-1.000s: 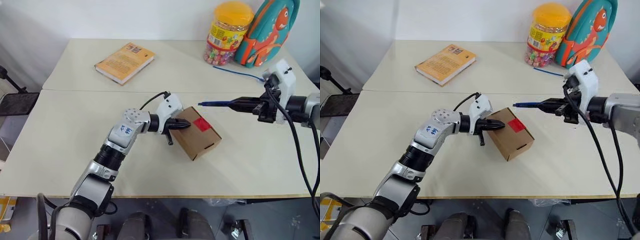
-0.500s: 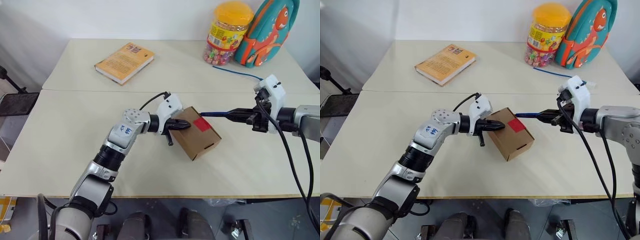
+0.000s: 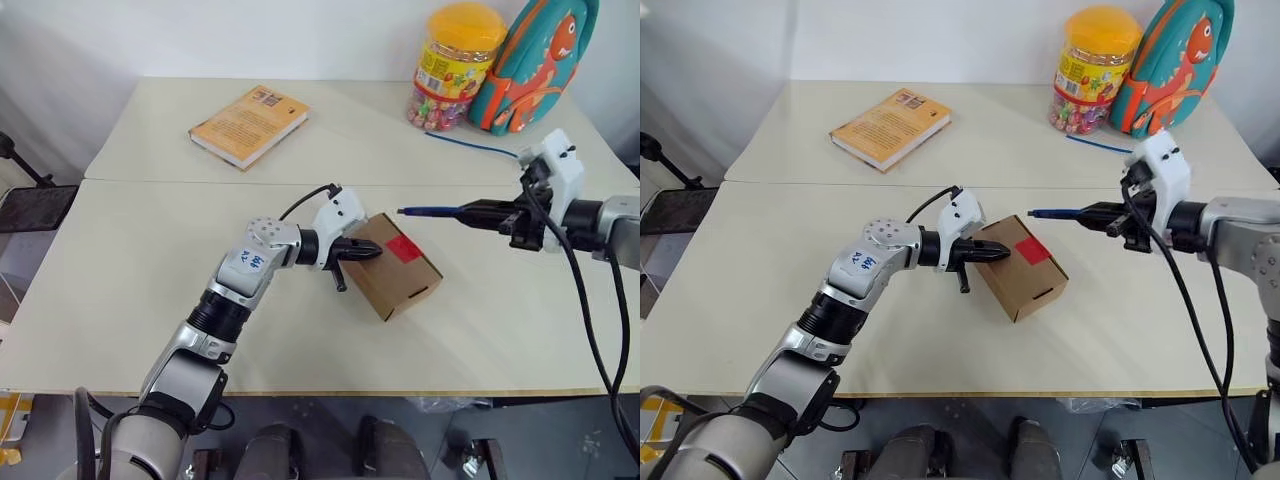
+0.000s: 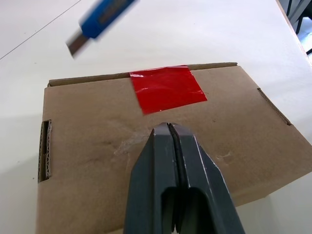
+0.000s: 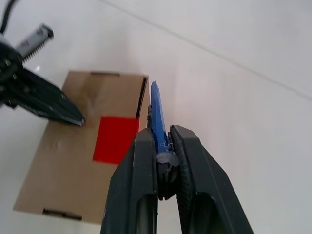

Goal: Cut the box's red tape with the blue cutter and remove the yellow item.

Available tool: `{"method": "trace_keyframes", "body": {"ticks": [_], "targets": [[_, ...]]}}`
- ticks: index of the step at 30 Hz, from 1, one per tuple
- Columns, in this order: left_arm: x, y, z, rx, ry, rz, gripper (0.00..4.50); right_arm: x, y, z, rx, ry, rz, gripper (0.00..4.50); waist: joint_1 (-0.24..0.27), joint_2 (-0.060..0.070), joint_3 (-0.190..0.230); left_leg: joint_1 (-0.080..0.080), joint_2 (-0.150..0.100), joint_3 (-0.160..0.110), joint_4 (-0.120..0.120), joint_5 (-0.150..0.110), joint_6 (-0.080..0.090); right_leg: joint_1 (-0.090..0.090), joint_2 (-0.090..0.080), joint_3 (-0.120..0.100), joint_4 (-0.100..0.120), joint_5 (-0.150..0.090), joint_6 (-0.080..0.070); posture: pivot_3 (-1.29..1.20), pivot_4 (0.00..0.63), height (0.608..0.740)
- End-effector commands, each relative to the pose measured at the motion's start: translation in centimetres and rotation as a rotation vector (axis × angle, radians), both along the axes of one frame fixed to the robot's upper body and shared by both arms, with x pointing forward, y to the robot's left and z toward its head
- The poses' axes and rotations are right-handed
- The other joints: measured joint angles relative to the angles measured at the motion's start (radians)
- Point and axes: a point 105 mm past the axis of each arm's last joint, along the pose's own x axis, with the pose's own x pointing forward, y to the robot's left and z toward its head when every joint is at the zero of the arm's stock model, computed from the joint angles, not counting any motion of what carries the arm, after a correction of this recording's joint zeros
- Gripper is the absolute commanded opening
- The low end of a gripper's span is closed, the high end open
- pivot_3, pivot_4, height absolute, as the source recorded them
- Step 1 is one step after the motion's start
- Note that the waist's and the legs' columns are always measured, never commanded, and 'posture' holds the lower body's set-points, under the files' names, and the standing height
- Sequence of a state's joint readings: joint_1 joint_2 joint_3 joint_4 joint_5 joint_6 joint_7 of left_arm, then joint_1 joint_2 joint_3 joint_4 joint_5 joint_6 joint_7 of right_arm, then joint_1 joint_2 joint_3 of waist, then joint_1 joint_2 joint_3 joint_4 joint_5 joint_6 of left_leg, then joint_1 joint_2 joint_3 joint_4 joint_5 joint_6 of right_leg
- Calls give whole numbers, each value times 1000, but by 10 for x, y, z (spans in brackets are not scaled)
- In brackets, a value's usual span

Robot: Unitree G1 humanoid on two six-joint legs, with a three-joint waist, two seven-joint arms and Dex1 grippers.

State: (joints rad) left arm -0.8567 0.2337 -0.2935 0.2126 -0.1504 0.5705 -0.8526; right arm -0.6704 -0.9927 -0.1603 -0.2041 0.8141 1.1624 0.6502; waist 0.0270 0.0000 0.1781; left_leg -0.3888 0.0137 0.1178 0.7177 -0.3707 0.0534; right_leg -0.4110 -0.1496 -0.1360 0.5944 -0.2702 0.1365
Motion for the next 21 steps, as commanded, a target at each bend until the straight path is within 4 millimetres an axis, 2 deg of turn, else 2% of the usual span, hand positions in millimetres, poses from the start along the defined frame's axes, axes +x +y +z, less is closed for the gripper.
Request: {"method": "trace_keyframes", "body": {"ticks": [1, 6, 11, 17, 21], "targets": [[-3, -2, -8, 11, 26, -4, 0, -5, 6, 6, 10, -28, 29, 138, 0, 0, 0, 0, 0, 0, 0, 0, 0, 0, 0, 0, 0, 0, 0, 0, 150, 740], [-3, -2, -9, 13, 28, -5, 0, -9, 8, -9, 2, 15, 36, 138, 0, 0, 0, 0, 0, 0, 0, 0, 0, 0, 0, 0, 0, 0, 0, 0, 150, 740], [-3, -1, -9, 17, 29, -4, 0, -10, 7, -15, -8, 28, 28, 138, 0, 0, 0, 0, -1, 0, 0, 0, 0, 0, 0, 0, 1, 0, 0, 0, 150, 740], [-3, -1, -13, 53, 25, -8, 0, -15, 5, -14, -39, 48, 32, 138, 0, 0, 0, 1, -1, 0, 0, 0, 0, 0, 0, 0, 1, 0, 0, 0, 150, 740], [-4, -1, -24, 138, 22, -15, 0, -18, 10, -9, -31, 105, 67, 138, -1, 0, 0, 1, -1, 0, 0, 0, 0, 0, 0, 0, 1, 0, 0, 0, 150, 740]]}}
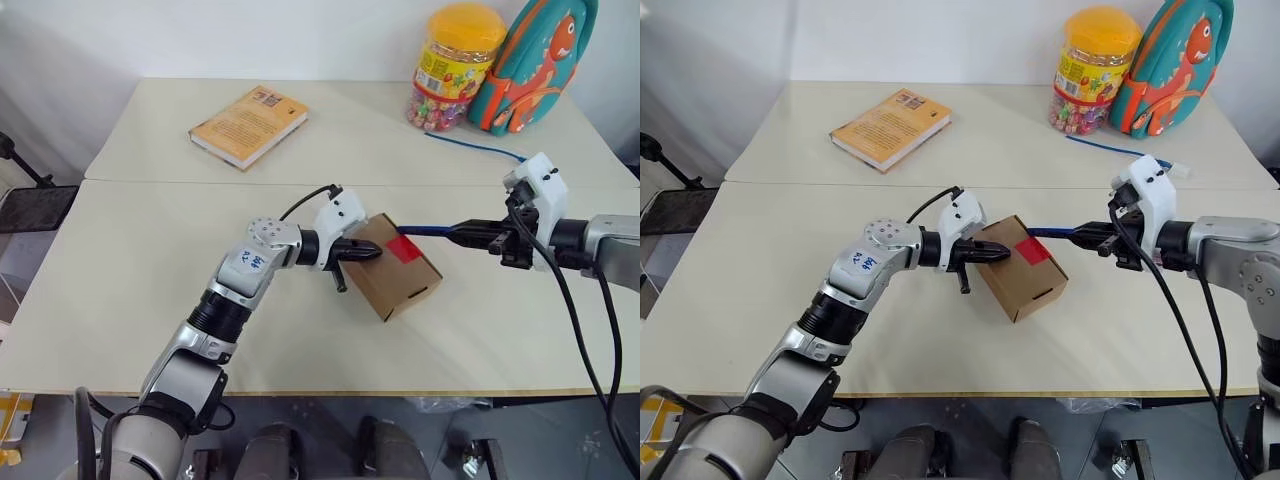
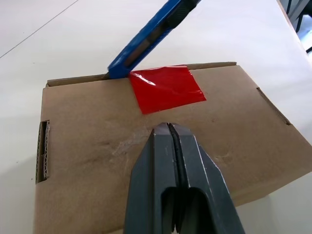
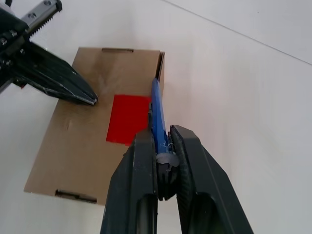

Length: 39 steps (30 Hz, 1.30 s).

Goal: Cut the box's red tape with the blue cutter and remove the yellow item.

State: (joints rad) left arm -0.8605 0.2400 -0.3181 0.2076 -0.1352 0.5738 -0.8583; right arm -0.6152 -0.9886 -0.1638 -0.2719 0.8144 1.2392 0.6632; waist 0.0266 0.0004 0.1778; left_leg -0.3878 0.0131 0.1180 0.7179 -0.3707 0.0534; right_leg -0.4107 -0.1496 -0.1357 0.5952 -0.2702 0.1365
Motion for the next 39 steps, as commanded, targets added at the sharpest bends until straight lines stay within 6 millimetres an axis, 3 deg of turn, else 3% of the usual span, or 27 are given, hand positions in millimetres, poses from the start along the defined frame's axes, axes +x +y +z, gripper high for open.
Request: {"method": "trace_keyframes", "body": {"ticks": [1, 9, 15, 21, 32, 39], "targets": [[-1, 1, -24, 135, 23, -3, 0, -7, 7, 13, 1, 32, 51, 138, -1, 0, 0, 0, 0, 0, 0, 0, 0, 0, 0, 0, 0, 0, 0, 0, 150, 740], [1, 4, -52, 315, 24, -1, 0, -6, 12, 20, -67, 200, 73, 138, 0, 1, -2, 2, 2, 0, 2, 0, 0, 1, -1, 2, 1, 0, 0, 0, 150, 740], [1, -4, -55, 309, 33, -4, 0, 1, 11, 22, -126, 323, 50, 138, 2, 2, -5, 2, 3, -1, 3, 0, 0, 2, -2, 2, 1, 0, 0, 0, 150, 740], [1, -6, -63, 322, 47, 4, 0, -4, 16, 25, -133, 476, 73, 138, 5, 2, -7, 1, 2, -4, 3, 0, 0, 3, -3, 2, 1, 0, 0, 0, 150, 740], [-6, -15, -71, 287, 90, 7, 0, 6, 20, 40, -188, 552, 91, 138, 15, 2, -8, 0, -1, -7, 3, -1, 0, 3, -4, 2, 1, 0, 0, 0, 150, 740], [-7, -16, -72, 268, 103, 16, 0, 11, 12, 27, -261, 611, 100, 138, 21, 2, -13, 0, -1, -9, 3, -2, -1, 4, -4, 0, 1, 0, 0, 0, 150, 740]]}}
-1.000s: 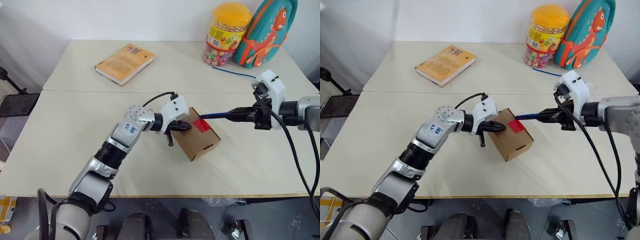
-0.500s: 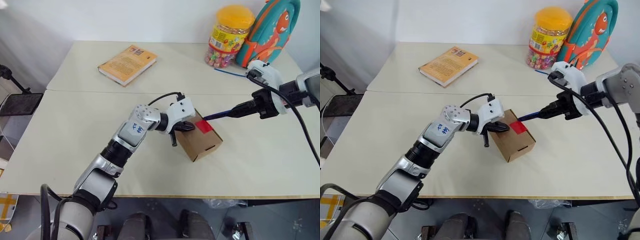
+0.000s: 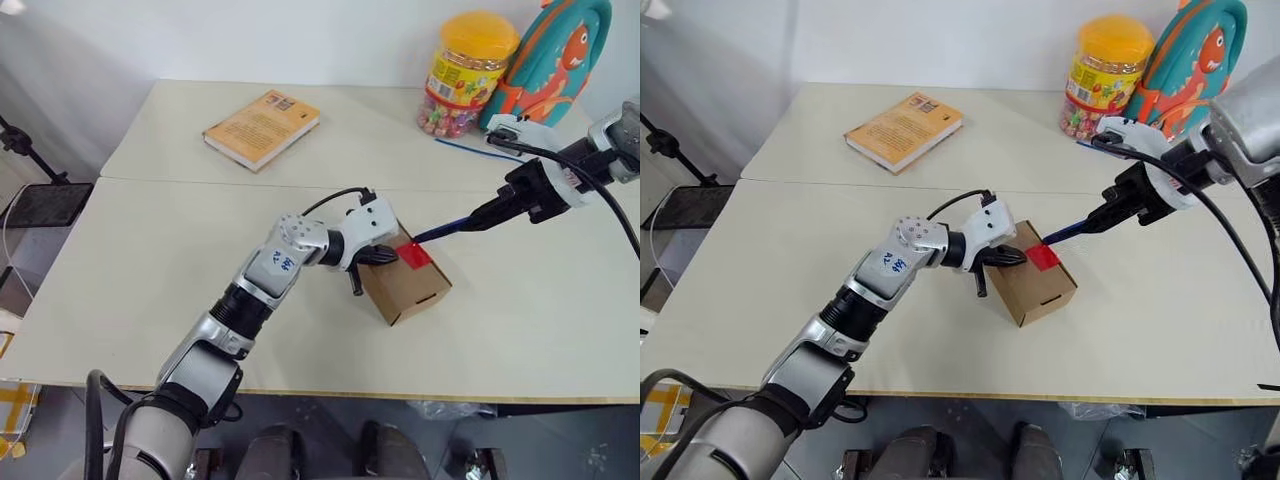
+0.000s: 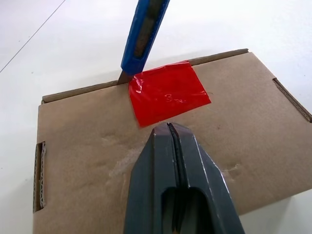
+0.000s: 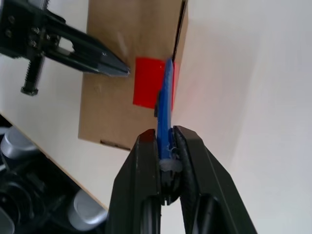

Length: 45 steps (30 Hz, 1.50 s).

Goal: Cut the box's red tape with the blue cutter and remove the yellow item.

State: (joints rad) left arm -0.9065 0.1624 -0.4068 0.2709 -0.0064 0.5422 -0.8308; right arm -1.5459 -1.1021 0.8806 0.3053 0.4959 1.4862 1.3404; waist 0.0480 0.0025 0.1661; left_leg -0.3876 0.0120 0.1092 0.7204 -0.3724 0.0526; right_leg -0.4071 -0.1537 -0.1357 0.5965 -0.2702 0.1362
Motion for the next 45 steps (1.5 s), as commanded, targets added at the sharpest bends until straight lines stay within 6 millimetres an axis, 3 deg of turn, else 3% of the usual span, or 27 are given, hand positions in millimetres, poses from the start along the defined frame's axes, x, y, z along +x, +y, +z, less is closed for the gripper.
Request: {"method": "trace_keyframes", "body": {"ticks": [1, 13, 25, 33, 38, 42, 45], "targets": [[-6, 11, -61, 151, 166, 57, 0, -5, 11, -12, 23, 89, 77, 138, 0, 0, -2, 0, 0, 0, 0, 0, 0, 0, 0, 0, 0, 0, 0, 0, 150, 740], [-7, 10, -64, 152, 171, 63, 0, -2, 21, -21, 15, 133, 114, 138, -12, 1, -16, 1, 1, 0, 1, 0, 0, 1, 1, 0, 0, 0, 0, 0, 150, 740], [-7, 15, -66, 161, 192, 73, 0, -42, -10, -35, 9, 242, 35, 138, -5, 1, -17, 0, 1, -4, 0, -3, -4, 2, 1, -1, -2, 0, 0, 0, 150, 740], [-8, 15, -64, 167, 183, 50, 0, -57, -27, -38, 68, 227, -32, 138, -11, 1, -17, 1, 2, -6, 0, -3, -5, 5, 1, -2, -5, 0, -1, 0, 150, 740], [-7, 14, -48, 102, 145, 23, 0, -57, -29, -18, 178, 82, -31, 138, -20, 3, -16, 2, 3, -7, 0, -3, -5, 8, 0, -3, -6, -1, -1, 0, 150, 740], [-15, 11, 7, -166, 62, -108, 0, -67, -61, 0, 145, -141, -23, 138, -17, 9, -12, 1, 2, -8, 0, -3, -5, 7, 0, -5, -6, -1, -1, 0, 150, 740], [-11, 25, 28, -254, 25, -109, 0, -74, -71, 8, 166, -274, 10, 138, -21, 10, -7, -1, 1, -9, 0, -3, -4, 7, 0, -9, -6, 0, -1, 0, 150, 740]]}}
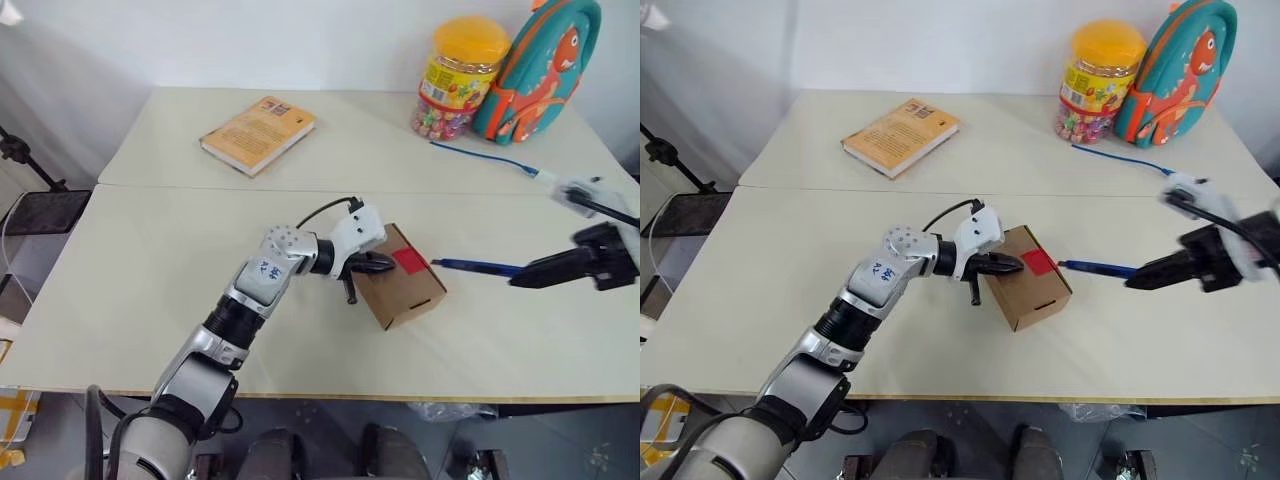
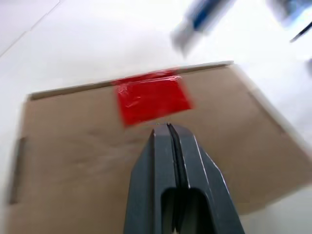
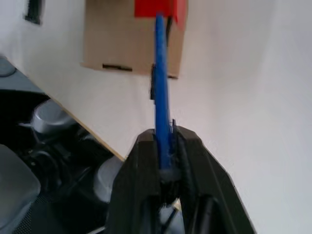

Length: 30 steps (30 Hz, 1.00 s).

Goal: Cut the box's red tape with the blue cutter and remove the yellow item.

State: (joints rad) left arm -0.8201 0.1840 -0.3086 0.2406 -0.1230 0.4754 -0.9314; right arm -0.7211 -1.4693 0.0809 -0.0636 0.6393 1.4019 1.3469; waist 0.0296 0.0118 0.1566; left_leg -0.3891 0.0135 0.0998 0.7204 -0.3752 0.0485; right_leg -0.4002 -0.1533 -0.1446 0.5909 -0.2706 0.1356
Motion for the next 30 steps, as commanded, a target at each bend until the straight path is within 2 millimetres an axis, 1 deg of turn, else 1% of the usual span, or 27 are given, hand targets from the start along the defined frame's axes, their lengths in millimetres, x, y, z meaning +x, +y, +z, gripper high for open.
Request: {"method": "trace_keyframes", "body": {"ticks": [1, 3, 5, 6, 8, 10, 12, 14, 15, 16, 19, 21, 22, 23, 25, 26, 27, 28, 30], "targets": [[1, 14, 29, -98, -77, -23, 0, -5, -7, 29, 23, -222, 30, 138, -3, 1, 4, 0, 0, 1, 0, 0, 1, 0, 0, -1, 0, 0, 0, 0, 150, 740], [0, 24, 45, -143, -131, -57, 0, -9, -19, 35, 106, -325, -12, 138, -4, 1, 5, 0, 0, 4, 0, 1, 2, 0, 0, -2, 0, 0, 0, 0, 150, 740], [0, 34, 57, -182, -156, -69, 0, -13, -29, 32, 164, -409, -50, 138, -3, 1, 5, 0, 1, 4, 1, 2, 3, 0, 2, -2, 0, 0, 1, 0, 150, 740], [-1, 41, 61, -195, -160, -76, 0, -13, -37, 25, 181, -447, -85, 138, -2, 0, 5, 1, 1, 4, 1, 2, 3, 0, 2, -2, 1, 0, 1, 0, 150, 740], [1, 60, 59, -179, -142, -51, 0, -11, -56, 3, 193, -528, -192, 138, -1, -2, 6, 2, 1, 3, 1, 4, 3, 2, 2, -2, 1, 0, 1, 0, 150, 740], [2, 87, 42, -110, -113, -1, 0, -1, -77, -28, 100, -663, -280, 138, -4, -2, 5, 3, 0, 3, 1, 4, 2, 3, 3, -2, 1, 0, 1, 0, 150, 740], [3, 107, 27, -53, -98, 54, 0, 7, -86, -47, 69, -727, -364, 138, -8, 1, 6, 6, -2, 5, -1, 4, 2, 4, 3, 0, 0, 0, 1, 0, 150, 740], [3, 122, 13, -19, -74, 110, 0, 18, -92, -63, 42, -766, -439, 138, -11, 7, 9, 8, -3, 10, -3, 4, 1, 4, 3, 4, 0, 0, 1, 0, 150, 740], [2, 128, 7, -9, -62, 134, 0, 23, -94, -72, 21, -787, -461, 138, -14, 7, 9, 10, -3, 12, -4, 5, 1, 4, 3, 7, 1, 0, 1, 0, 150, 740], [1, 132, 2, -6, -47, 152, 0, 28, -96, -81, 4, -805, -478, 138, -18, 6, 10, 13, -2, 14, -5, 5, 1, 4, 4, 9, 1, 0, 1, 0, 150, 740], [-3, 133, -6, -2, -43, 181, 0, 37, -106, -104, -35, -794, -563, 138, -18, 6, 10, 16, 0, 15, -5, 6, 0, 6, 4, 11, 2, 0, 1, 0, 150, 740], [-4, 133, -11, 13, -49, 209, 0, 37, -105, -118, 10, -716, -587, 878, -16, 6, 10, 17, 2, 16, -5, 6, 0, 6, 4, 13, 2, 0, 1, 0, 150, 740], [-4, 133, -13, 13, -42, 224, 0, 38, -105, -119, -6, -722, -582, 1071, -16, 6, 10, 17, 2, 16, -6, 6, 0, 6, 4, 13, 2, 0, 1, 0, 150, 740], [-6, 132, -14, 7, -31, 230, 0, 39, -108, -118, -46, -742, -587, 1412, -17, 6, 10, 17, 2, 16, -6, 6, 0, 6, 4, 13, 2, 0, 1, 0, 150, 740], [-13, 127, -18, 3, -13, 217, 0, 40, -112, -100, -104, -845, -565, 2093, -19, 6, 10, 17, 2, 16, -6, 6, 0, 6, 4, 14, 2, 0, 1, 0, 150, 740], [-16, 124, -20, 2, -7, 211, 0, 40, -108, -89, -92, -892, -530, 2393, -21, 6, 10, 17, 2, 17, -6, 6, 0, 6, 4, 14, 2, 0, 1, 0, 150, 740], [-19, 121, -22, 1, 1, 205, 0, 40, -100, -78, -56, -926, -478, 2393, -23, 6, 10, 18, 2, 17, -7, 6, 0, 6, 4, 15, 2, 0, 1, 0, 150, 740], [-21, 118, -24, 1, 8, 197, 0, 39, -90, -72, -18, -933, -424, 2393, -26, 6, 10, 18, 2, 18, -7, 6, 0, 6, 4, 15, 2, 0, 1, 0, 150, 740], [-24, 112, -28, -3, 19, 193, 0, 37, -65, -67, 42, -917, -297, 2393, -29, 6, 10, 19, 3, 18, -7, 6, 0, 6, 4, 15, 2, 0, 1, 0, 150, 740]]}}
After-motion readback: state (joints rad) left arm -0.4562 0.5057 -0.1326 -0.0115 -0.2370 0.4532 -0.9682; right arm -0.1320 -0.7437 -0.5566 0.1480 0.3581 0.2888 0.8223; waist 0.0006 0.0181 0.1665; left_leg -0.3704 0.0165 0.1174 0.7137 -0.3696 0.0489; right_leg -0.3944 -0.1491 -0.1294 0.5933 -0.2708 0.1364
